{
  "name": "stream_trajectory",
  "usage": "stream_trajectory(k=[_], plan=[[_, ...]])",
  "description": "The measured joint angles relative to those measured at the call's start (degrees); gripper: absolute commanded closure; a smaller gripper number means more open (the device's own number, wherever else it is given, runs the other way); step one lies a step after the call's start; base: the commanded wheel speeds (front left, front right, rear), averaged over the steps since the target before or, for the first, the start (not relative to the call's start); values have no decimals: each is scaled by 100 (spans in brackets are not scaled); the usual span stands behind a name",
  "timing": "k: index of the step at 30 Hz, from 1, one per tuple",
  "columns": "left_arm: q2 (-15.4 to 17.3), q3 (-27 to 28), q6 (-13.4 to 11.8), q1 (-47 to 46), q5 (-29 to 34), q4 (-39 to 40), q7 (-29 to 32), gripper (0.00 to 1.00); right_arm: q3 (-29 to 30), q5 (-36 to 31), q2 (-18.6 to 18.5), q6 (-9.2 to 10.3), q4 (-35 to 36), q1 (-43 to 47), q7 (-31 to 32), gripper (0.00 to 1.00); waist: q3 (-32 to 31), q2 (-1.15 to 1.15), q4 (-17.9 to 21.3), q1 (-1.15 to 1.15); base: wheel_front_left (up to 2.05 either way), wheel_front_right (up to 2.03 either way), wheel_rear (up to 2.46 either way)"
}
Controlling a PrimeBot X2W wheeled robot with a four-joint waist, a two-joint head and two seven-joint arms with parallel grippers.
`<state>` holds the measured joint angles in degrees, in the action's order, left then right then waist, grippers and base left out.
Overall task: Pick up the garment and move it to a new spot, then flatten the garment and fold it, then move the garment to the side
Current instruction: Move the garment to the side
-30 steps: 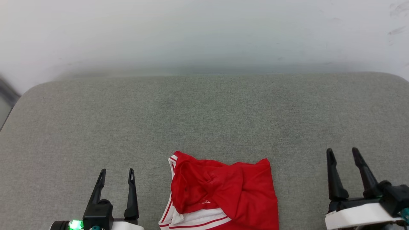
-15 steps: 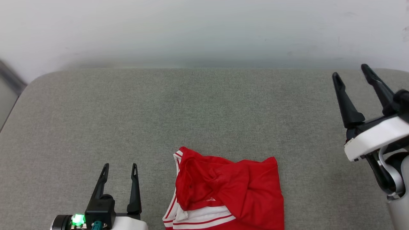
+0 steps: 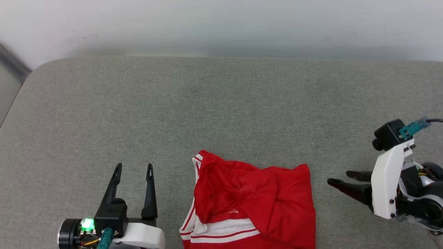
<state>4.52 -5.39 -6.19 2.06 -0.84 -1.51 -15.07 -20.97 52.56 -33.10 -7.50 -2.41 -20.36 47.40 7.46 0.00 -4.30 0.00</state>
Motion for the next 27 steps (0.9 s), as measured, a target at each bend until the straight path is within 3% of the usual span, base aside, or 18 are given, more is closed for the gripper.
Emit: stream_trajectory(k=[8,22,23,24,27], plan=[[-13,-58,47,-244,13,22,0,0,-252,566,170,1,-269,280,52,0,400,0,-188,0,0,0,0],[-99,-238,63,-616,7,-29,0,0,-959,719,520,-9,-892,160,-412,0,939,0,-596,0,0,0,0],[-102,-247,62,-616,5,-30,0,0,-1023,712,511,-10,-907,136,-458,55,949,0,-615,0,0,0,0],[-102,-245,57,-616,5,-32,0,0,-1078,706,495,-10,-913,120,-501,100,955,0,-628,0,0,0,0],[-110,-256,46,-616,2,-54,0,0,-1222,733,476,-5,-970,36,-694,100,934,0,-634,0,0,0,0]])
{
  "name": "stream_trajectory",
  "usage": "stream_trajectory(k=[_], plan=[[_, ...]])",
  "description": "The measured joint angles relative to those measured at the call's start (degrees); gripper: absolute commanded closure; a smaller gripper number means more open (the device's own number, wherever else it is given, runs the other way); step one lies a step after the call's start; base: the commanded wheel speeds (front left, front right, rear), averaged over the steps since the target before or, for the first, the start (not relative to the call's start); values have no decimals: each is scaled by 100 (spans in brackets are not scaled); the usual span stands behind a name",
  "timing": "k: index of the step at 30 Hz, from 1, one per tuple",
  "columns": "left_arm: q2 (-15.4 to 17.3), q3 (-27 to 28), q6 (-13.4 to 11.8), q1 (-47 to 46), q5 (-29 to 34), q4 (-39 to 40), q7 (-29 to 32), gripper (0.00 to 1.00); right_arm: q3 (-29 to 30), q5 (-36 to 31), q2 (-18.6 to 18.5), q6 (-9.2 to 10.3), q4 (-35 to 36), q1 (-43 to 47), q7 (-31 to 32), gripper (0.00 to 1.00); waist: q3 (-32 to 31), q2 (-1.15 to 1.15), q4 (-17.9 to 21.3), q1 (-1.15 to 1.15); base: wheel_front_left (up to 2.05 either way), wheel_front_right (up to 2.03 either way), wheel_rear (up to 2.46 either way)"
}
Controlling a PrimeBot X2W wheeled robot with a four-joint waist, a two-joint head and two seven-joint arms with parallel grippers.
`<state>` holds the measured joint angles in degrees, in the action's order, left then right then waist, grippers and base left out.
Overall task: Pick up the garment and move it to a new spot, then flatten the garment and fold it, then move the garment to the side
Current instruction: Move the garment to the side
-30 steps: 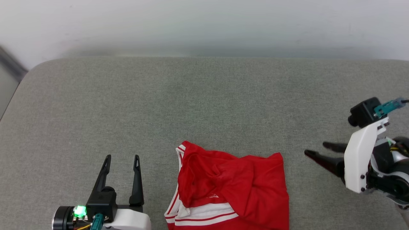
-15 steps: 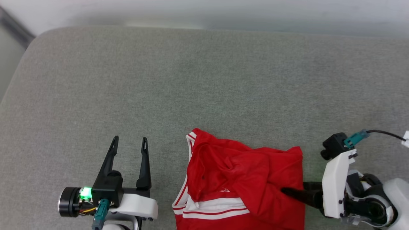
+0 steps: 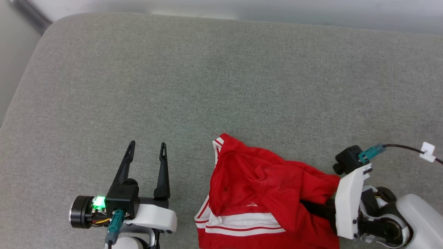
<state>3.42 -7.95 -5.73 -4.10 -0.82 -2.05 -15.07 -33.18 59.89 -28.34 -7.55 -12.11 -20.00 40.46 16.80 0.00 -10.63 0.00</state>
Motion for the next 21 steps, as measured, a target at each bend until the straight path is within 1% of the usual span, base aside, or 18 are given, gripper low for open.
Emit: stream_trajectory(k=[5,10,13,15,21], plan=[[-8,7,-7,18,-2,-22,0,0,-301,14,-86,0,105,-182,-327,100,-153,0,11,0,0,0,0],[-9,102,-67,240,-32,-16,0,0,-616,-140,-385,5,448,-628,-644,100,-419,0,133,0,0,0,0],[12,164,-70,413,-35,-9,0,0,-866,-269,-617,5,699,-881,-721,100,-558,0,326,0,0,0,0],[16,230,-83,489,-38,22,0,0,-1027,-417,-838,5,886,-1068,-734,100,-634,0,491,0,0,0,0],[18,332,-52,566,-78,77,0,0,-1346,-666,-1464,5,1470,-1588,-767,100,-736,0,1097,0,0,0,0]])
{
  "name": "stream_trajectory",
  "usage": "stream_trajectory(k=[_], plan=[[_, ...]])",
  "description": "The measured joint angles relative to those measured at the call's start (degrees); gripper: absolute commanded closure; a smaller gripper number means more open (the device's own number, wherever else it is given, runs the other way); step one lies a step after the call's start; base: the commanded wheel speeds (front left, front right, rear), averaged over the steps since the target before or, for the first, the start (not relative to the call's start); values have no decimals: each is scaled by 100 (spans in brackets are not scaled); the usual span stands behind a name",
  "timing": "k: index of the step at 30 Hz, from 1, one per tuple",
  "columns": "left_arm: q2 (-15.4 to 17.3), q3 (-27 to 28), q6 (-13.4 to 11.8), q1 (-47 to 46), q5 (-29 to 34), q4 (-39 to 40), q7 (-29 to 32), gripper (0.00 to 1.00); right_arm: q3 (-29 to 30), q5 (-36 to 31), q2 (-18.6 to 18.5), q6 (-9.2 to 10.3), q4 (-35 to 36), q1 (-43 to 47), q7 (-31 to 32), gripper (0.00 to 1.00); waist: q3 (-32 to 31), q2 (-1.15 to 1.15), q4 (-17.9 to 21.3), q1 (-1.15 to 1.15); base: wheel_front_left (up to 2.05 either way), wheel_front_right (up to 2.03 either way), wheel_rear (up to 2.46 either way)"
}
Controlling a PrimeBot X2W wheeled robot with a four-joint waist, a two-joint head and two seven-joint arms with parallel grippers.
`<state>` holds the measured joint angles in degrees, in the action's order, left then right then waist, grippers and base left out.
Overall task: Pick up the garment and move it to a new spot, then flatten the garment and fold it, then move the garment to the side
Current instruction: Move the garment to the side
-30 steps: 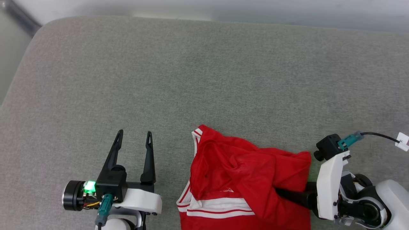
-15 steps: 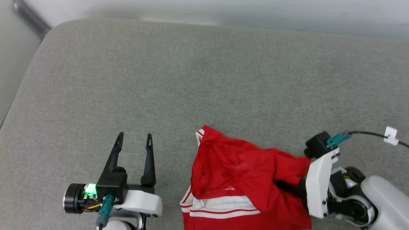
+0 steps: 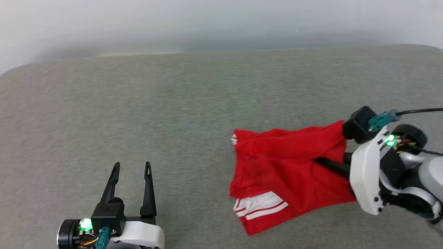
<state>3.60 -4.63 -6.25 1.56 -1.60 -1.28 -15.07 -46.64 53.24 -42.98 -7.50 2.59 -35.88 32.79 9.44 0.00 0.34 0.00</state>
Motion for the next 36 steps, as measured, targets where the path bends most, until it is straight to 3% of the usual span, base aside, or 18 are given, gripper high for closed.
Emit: stream_trajectory(k=[8,19,28,36], plan=[[8,31,29,-159,60,110,0,0,-68,-252,-662,-1,194,-411,-51,100,171,0,796,0,0,0,0],[196,-26,121,-716,198,274,0,0,242,-937,-1358,-2,-1255,-985,-457,100,1097,0,1073,0,0,0,0],[315,-76,121,-1039,202,441,0,0,947,-1281,-1392,-2,-2705,-1338,-705,100,1800,0,978,0,0,0,0],[367,-142,121,-1256,202,554,0,0,1485,-1592,-1271,-3,-3533,-1437,-917,100,2237,0,856,-1,0,0,0]])
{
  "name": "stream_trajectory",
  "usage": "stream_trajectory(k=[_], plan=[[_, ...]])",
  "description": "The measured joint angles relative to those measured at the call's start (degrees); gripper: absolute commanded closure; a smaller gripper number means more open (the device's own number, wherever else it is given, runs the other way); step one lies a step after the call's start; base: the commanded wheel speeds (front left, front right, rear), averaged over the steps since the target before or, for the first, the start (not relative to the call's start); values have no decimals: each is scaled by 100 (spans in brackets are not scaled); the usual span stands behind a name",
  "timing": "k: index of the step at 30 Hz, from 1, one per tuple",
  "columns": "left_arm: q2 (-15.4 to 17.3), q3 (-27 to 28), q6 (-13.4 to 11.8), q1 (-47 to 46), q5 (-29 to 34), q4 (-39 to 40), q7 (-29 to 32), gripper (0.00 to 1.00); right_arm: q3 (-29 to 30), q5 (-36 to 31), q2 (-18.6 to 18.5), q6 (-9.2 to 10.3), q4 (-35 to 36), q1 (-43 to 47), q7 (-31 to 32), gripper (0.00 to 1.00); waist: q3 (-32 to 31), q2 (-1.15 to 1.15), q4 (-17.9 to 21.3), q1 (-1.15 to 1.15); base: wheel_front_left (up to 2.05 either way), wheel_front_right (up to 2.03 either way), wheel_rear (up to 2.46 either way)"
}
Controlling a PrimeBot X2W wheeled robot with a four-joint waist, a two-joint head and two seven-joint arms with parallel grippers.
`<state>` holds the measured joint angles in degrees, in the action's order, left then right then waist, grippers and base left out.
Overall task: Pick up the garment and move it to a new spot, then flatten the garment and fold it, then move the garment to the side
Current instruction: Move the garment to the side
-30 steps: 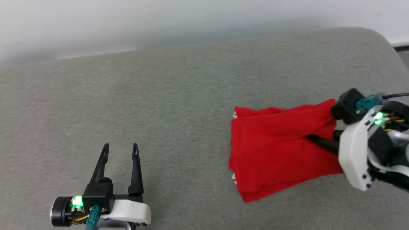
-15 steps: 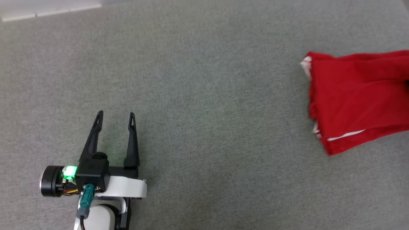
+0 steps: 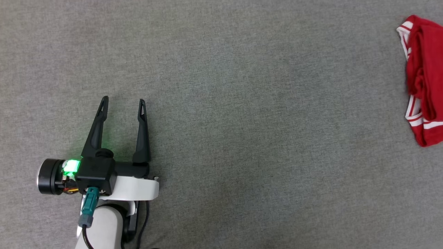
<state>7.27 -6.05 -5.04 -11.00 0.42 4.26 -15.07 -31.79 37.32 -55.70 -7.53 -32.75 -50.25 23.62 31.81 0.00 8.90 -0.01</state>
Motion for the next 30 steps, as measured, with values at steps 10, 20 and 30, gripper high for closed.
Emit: stream_trajectory(k=[10,20,30], plan=[[3,-56,-48,30,-60,-119,0,0,226,-504,399,1,-308,163,-208,0,-270,0,-8,0,0,0,0],[-71,0,-134,622,-141,-252,0,0,1082,-1588,965,1,-166,539,-1954,0,-1223,0,-51,1,0,0,0],[-190,42,-158,1106,-172,-274,0,0,2987,-2863,2570,2,1089,1590,-3804,0,-2047,0,-428,1,0,0,0]])
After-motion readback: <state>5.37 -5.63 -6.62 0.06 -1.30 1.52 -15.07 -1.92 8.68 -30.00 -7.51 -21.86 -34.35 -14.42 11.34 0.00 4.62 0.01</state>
